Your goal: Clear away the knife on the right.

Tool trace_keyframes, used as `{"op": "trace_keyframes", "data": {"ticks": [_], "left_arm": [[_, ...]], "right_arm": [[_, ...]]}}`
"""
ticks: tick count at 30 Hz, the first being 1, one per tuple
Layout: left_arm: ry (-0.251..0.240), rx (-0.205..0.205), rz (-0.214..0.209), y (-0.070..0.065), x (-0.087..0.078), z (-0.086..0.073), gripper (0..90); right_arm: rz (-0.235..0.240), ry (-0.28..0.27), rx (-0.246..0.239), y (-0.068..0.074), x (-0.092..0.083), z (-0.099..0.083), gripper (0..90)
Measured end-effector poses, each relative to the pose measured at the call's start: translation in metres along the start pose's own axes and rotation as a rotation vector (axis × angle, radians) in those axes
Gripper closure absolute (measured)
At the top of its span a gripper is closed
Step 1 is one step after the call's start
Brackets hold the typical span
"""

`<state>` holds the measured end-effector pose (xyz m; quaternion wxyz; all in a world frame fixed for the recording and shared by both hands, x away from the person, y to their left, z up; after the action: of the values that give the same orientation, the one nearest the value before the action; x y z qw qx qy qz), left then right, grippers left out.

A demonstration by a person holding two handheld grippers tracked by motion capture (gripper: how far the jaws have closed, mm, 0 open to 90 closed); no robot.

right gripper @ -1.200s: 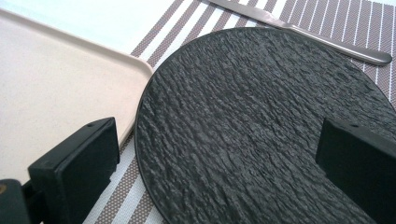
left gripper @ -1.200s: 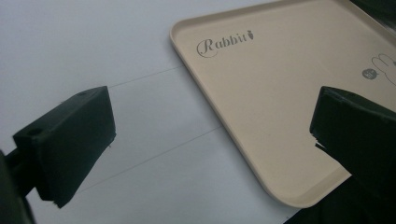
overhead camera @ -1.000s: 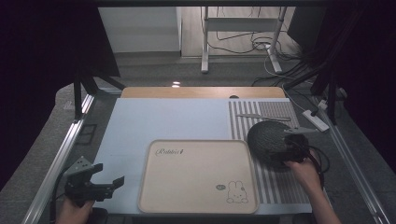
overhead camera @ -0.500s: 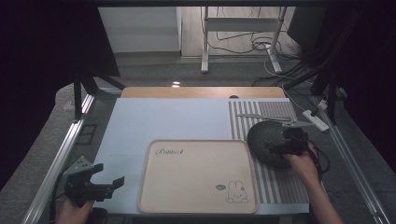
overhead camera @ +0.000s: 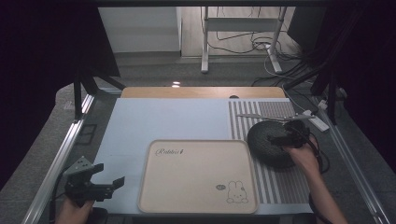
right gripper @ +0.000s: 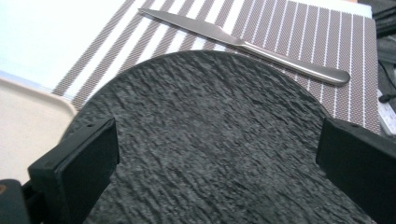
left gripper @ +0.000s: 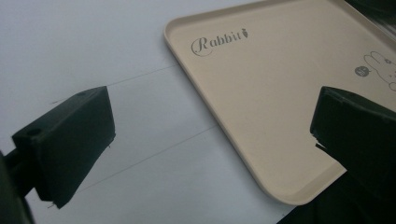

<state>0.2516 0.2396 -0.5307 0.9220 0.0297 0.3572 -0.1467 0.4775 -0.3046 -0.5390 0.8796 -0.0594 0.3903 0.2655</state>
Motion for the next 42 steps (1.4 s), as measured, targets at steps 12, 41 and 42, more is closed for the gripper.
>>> {"op": "trace_keyframes", "data": {"ticks": [12, 41, 42], "left_arm": [[0.001, -0.003, -0.001, 0.0, 0.0, 0.0, 0.1], [0.009, 0.008, -0.002, -0.001, 0.002, 0.0, 0.5], [0.009, 0.009, -0.002, -0.001, 0.002, 0.0, 0.5]], "right_arm": [[-0.012, 0.029, 0.034, -0.021, 0.012, 0.007, 0.0], [-0.02, 0.119, 0.056, -0.079, 0.045, 0.027, 89.8], [-0.02, 0.119, 0.056, -0.079, 0.045, 0.027, 89.8]]}}
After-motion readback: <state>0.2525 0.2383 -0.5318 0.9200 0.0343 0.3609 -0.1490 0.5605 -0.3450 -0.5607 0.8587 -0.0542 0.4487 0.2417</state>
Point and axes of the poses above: each handheld gripper's, and its own axes: x roughly forward along the jaws, z roughly out of its top, y roughly to its left, the point moved 10 cm from there along x, roughly forward along the jaws, and after that the axes turned 14 degrees about z, right-handed, at the moved point
